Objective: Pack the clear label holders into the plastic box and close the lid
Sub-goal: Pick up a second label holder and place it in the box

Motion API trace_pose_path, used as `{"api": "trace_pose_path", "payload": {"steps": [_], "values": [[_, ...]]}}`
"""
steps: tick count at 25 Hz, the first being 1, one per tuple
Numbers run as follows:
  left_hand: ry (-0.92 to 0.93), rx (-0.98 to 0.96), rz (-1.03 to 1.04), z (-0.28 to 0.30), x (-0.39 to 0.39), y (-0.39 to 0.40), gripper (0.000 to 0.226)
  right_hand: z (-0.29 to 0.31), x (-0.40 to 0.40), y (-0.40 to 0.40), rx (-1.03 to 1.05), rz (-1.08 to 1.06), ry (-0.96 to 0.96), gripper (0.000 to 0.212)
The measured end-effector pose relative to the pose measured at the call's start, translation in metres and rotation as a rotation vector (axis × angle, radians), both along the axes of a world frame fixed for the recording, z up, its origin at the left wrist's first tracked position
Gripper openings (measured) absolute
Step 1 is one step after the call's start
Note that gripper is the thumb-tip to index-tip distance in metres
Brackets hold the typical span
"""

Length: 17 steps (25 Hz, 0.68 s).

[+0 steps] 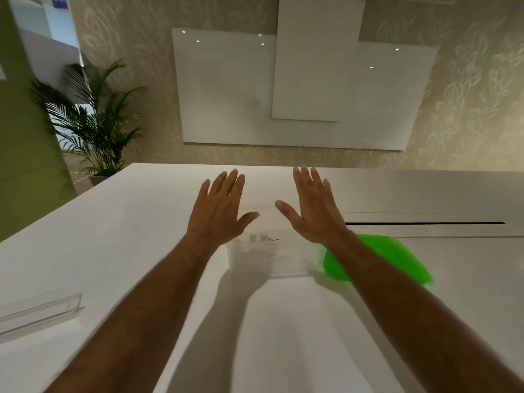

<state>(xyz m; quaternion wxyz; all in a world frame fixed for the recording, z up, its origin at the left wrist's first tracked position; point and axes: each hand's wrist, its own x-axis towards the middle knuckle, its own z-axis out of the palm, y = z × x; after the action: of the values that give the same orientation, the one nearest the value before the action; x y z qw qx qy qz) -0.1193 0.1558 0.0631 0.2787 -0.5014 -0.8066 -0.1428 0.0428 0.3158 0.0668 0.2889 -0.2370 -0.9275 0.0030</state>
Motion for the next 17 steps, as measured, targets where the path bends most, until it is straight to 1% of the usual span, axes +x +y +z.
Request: {"api": "trace_pose_path", "payload": {"steps": [2, 5, 10, 17], "values": [[0.031, -0.032, 0.052, -0.011, 0.004, -0.011, 0.095, -0.01, 0.003, -0.01, 0.094, -0.059, -0.019, 0.09], [0.039, -0.029, 0.062, -0.024, 0.014, -0.029, 0.1, -0.022, 0.009, -0.025, 0.164, -0.097, -0.011, 0.093], [0.012, -0.048, 0.106, -0.032, 0.023, -0.057, 0.103, -0.031, 0.018, -0.047, 0.173, -0.104, -0.022, 0.094], [-0.008, -0.069, 0.201, -0.033, 0.015, -0.11, 0.103, -0.03, 0.002, -0.083, 0.17, -0.024, -0.021, 0.093]]}}
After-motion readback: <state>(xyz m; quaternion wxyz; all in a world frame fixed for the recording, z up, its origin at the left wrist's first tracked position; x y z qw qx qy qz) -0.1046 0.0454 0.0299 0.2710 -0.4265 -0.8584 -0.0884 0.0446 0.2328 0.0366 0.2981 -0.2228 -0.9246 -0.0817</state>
